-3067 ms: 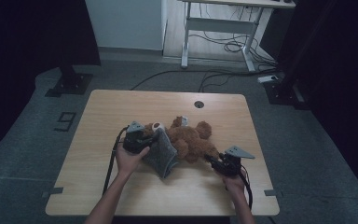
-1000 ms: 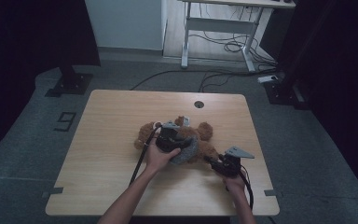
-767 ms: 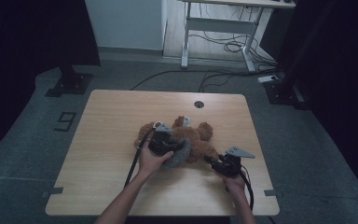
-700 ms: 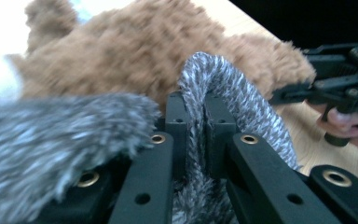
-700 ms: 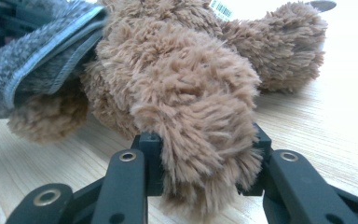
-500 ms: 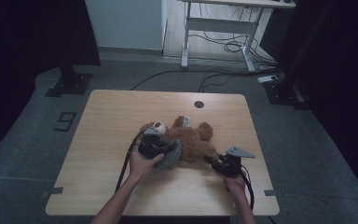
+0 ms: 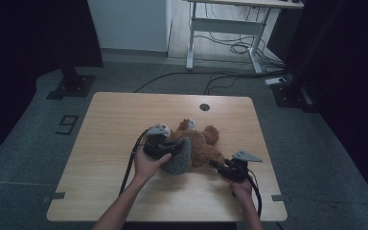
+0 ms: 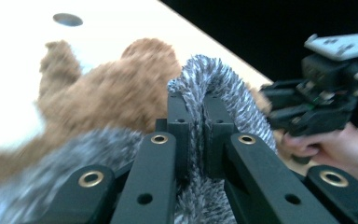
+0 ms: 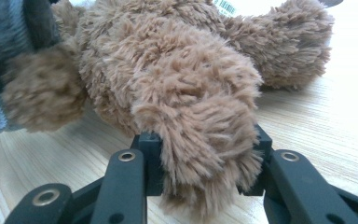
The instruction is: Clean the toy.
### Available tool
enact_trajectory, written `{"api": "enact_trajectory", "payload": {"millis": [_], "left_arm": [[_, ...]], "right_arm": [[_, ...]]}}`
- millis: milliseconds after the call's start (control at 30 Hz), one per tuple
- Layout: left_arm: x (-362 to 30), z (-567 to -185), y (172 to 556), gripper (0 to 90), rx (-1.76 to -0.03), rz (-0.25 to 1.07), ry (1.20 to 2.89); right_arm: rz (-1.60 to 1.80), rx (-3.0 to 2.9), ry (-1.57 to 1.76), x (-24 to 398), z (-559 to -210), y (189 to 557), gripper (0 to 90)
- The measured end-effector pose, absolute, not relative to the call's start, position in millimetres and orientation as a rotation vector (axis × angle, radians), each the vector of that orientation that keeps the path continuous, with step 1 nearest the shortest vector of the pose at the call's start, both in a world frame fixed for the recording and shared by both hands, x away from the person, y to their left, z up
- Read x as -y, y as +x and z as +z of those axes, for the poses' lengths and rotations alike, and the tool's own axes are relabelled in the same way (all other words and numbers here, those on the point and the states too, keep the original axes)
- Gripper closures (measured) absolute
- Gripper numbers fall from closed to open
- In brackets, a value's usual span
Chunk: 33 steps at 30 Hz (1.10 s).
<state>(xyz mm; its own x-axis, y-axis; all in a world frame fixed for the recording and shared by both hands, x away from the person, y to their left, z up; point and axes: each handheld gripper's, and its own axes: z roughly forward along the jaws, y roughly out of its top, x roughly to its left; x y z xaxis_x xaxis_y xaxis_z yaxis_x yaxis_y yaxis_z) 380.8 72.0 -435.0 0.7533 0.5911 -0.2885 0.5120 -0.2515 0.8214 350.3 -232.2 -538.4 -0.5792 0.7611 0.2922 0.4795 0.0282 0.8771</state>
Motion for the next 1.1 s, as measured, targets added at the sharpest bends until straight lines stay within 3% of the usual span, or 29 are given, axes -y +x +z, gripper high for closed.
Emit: {"api": "enact_trajectory", "payload": {"millis": [267, 500, 833, 1100], "left_arm": [[-30, -419, 381, 83.5, -0.762, 0.083, 1.918], [-5, -447, 390, 83.5, -0.812, 0.045, 2.002], [-16, -479, 386, 83.7, -0.859, 0.050, 2.047], [-48, -492, 378, 83.6, -0.895, 0.042, 2.051]], "right_arm": [[1.572, -2.046, 1.279, 232, -538, 350, 61.9], [1.569, -2.042, 1.275, 233, -538, 350, 62.3], [1.558, -2.056, 1.265, 233, -538, 350, 62.7], [1.563, -2.063, 1.252, 235, -538, 351, 62.7]]}}
